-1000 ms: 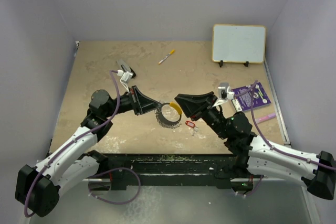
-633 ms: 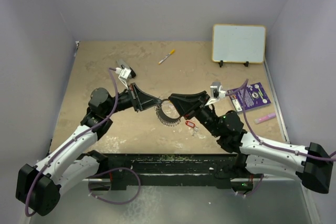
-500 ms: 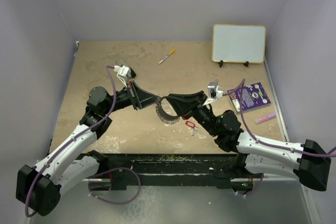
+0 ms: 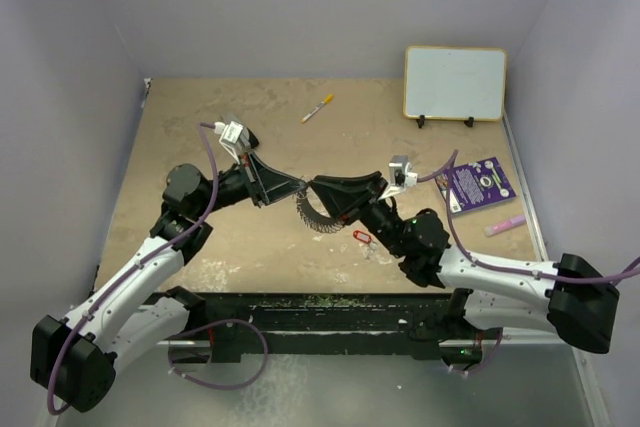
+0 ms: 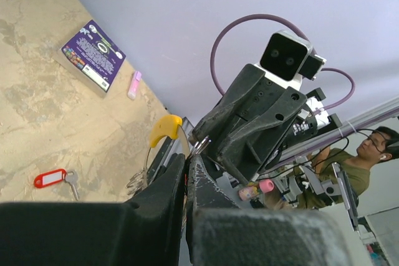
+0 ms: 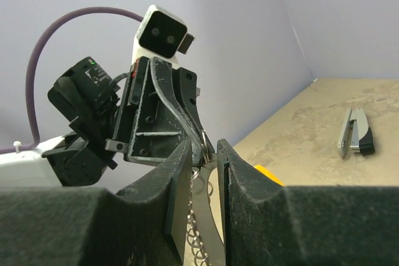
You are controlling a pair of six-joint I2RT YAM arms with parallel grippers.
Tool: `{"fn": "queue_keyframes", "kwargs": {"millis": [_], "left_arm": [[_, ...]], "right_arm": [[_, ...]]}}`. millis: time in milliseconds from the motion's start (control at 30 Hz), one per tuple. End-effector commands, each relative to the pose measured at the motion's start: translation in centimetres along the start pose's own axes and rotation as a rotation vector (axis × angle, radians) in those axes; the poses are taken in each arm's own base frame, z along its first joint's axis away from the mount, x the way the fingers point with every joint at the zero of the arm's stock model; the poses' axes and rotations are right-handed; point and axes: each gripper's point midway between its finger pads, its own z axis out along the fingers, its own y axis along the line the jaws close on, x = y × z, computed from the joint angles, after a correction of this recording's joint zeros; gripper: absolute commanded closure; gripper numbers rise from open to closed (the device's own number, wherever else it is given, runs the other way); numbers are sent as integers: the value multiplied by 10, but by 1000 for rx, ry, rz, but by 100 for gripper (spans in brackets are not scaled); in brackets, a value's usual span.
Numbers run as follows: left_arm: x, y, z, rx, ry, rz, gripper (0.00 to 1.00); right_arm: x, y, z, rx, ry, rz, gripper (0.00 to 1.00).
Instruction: Put the keys on the keyring
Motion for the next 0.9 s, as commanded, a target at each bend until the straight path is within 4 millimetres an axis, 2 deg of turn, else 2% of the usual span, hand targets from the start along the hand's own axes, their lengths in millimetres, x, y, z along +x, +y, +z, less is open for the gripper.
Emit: {"fn": "queue_keyframes", "kwargs": {"millis": [0, 400, 600, 767, 867], "left_arm": [[-22, -30, -1, 67, -64, 54, 96], [-22, -30, -2, 63, -71, 40, 96], [-23, -30, -2, 62, -75, 30, 96], [-24, -31, -3, 59, -79, 20, 96], [-23, -31, -3, 60, -79, 19, 96]], "right_arm": [[-30, 23, 11, -78, -119, 42, 72], [-25, 24, 20, -106, -159, 82, 76], [-24, 23, 22, -108, -174, 91, 85], [-24, 23, 23, -115, -185, 96, 100], [-24, 24, 23, -120, -190, 95, 100]]}}
